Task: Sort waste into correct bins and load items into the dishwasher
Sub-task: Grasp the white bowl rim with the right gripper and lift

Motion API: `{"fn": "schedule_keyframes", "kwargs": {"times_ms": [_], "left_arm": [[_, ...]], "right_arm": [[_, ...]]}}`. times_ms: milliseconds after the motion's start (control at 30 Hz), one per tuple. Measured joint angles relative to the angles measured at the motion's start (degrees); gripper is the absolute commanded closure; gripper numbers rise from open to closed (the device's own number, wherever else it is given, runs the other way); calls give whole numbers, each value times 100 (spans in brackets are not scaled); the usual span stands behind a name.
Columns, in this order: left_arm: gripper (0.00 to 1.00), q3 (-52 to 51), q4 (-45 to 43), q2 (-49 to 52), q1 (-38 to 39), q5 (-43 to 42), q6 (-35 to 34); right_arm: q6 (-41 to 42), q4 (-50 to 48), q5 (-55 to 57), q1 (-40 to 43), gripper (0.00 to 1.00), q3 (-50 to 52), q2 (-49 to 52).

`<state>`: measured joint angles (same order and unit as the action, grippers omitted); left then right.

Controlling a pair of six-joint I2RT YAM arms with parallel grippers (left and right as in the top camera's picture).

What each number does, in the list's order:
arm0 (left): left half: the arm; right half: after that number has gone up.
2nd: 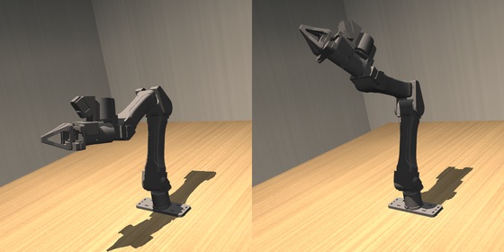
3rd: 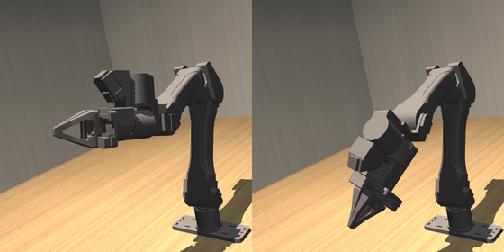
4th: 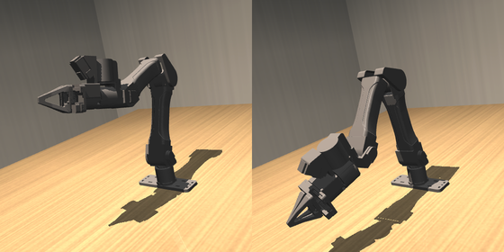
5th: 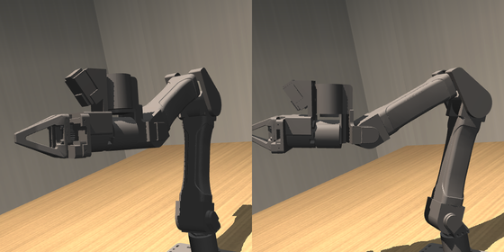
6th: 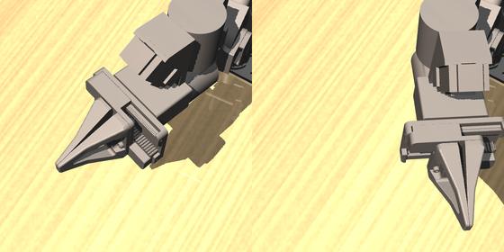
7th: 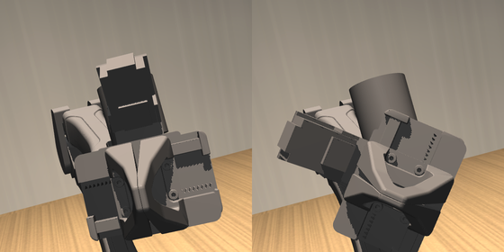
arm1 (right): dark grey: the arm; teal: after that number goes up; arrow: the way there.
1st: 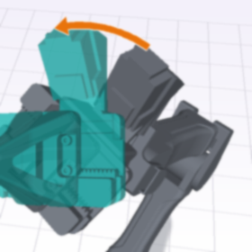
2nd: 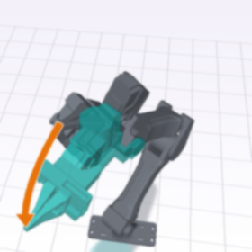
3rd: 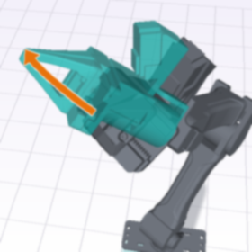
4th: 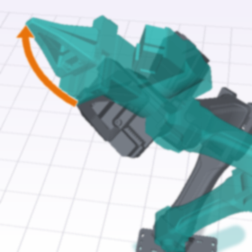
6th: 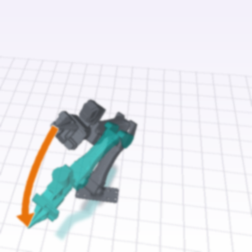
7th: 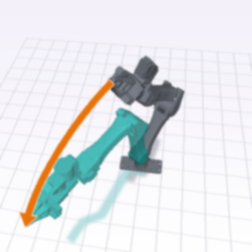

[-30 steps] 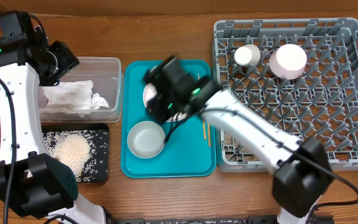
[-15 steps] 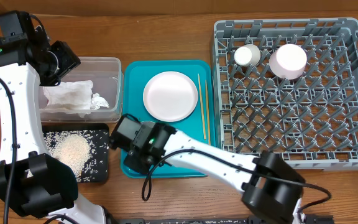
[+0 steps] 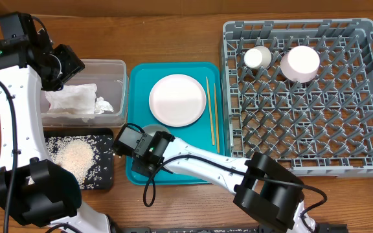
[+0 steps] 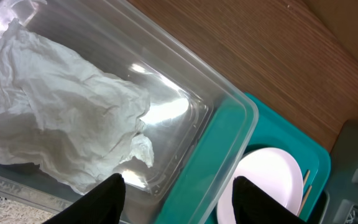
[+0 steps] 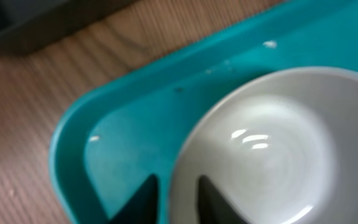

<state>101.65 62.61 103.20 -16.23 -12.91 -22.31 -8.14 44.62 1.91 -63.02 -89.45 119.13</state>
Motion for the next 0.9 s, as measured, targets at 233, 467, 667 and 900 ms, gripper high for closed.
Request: {"fn": "schedule_keyframes", "kwargs": {"times_ms": [233,467,667,900], "left_arm": [[42,0,4,0,0,-2,0],[42,-2,22,0,0,-4,0],[42,-2,68,0,0,-17,15],[42,-2,109,0,0,-17,20]], "right_arm": [[42,114,57,0,96,-2,0],[382,404,94,4,96,-57,-66],[717,822,31,240,96,-55,-870],[1228,1650,-994,1932,96,-74,-2782]]}}
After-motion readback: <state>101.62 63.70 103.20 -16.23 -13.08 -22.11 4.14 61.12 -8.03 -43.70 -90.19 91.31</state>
